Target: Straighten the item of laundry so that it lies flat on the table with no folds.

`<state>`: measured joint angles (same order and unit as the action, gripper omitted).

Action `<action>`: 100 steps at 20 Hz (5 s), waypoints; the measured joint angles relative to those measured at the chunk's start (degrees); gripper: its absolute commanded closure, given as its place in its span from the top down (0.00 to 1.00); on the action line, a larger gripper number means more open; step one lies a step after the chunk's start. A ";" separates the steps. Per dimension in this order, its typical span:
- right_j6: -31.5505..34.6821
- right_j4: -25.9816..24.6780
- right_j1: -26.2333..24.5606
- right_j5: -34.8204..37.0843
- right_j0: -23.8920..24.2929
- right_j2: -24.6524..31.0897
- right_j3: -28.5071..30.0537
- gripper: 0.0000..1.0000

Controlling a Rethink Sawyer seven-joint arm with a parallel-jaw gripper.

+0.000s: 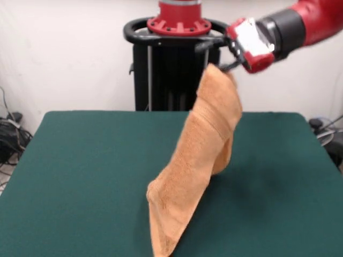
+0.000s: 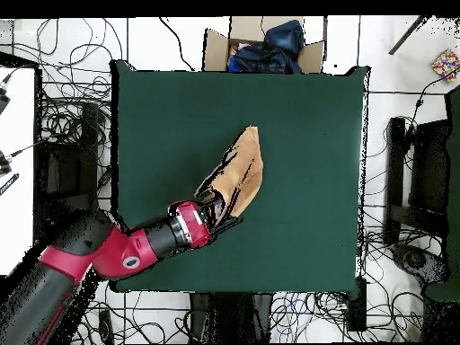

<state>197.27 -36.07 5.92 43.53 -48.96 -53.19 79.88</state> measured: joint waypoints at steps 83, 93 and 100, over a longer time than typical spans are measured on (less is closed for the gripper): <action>-14.92 38.28 23.92 -16.29 33.98 37.17 6.48 1.00; -14.92 36.21 24.89 -16.49 44.59 48.93 11.31 1.00; -14.92 33.80 25.11 -16.49 44.16 52.21 11.50 1.00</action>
<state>182.35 -2.27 31.03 27.04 -4.80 -0.98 91.37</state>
